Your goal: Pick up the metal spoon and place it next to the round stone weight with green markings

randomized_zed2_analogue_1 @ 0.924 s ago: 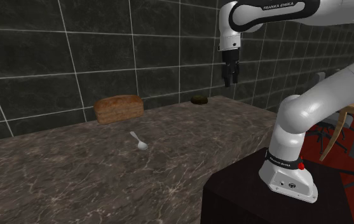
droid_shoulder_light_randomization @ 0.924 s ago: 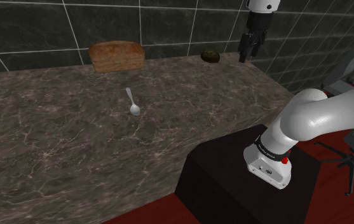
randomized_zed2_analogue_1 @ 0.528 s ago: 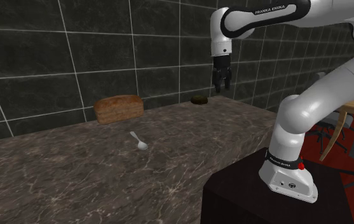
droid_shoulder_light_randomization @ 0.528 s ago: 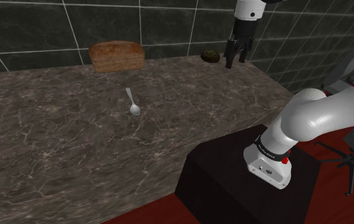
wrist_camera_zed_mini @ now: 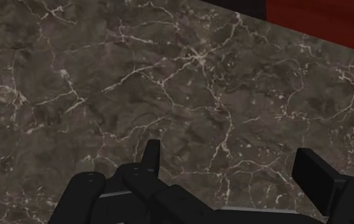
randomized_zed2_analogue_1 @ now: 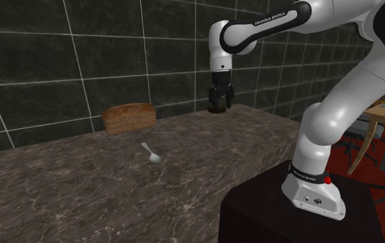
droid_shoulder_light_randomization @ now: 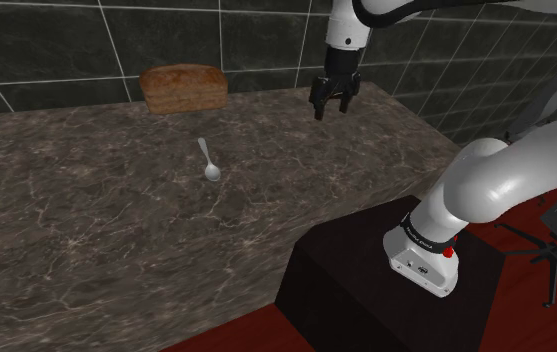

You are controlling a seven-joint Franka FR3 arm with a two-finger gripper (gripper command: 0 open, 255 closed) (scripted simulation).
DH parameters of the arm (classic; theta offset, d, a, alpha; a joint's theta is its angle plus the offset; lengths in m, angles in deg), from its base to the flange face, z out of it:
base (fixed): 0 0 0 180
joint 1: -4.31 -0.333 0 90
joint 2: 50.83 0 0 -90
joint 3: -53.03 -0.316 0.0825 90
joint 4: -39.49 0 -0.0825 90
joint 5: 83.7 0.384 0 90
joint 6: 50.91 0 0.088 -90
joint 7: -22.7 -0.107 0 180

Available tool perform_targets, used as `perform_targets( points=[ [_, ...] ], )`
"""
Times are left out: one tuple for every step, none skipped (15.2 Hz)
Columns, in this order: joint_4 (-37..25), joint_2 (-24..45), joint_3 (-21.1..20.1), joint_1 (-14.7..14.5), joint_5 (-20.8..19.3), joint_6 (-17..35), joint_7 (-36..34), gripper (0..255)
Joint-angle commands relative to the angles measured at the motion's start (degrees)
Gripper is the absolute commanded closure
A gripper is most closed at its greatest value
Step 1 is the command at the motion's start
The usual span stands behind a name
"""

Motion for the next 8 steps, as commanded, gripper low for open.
perform_targets(
  points=[
    [-1.58, 3.53, -1.37, -0.55, 1.33, 2.5, -2.28, 0],
    [-2.27, 5.25, -2.03, -0.8, 1.88, 3.77, -3.35, 0],
    [-3.04, 7.01, -2.67, -1.05, 2.39, 5.02, -4.41, 0],
    [-3.88, 8.8, -3.28, -1.29, 2.84, 6.23, -5.47, 0],
    [-4.79, 10.61, -3.88, -1.53, 3.23, 7.4, -6.52, 0],
    [-5.78, 12.46, -4.47, -1.74, 3.58, 8.54, -7.56, 0],
    [-6.84, 14.33, -5.03, -1.96, 3.86, 9.64, -8.61, 0],
    [-7.97, 16.23, -5.57, -2.17, 4.08, 10.69, -9.66, 0]
  ],
)
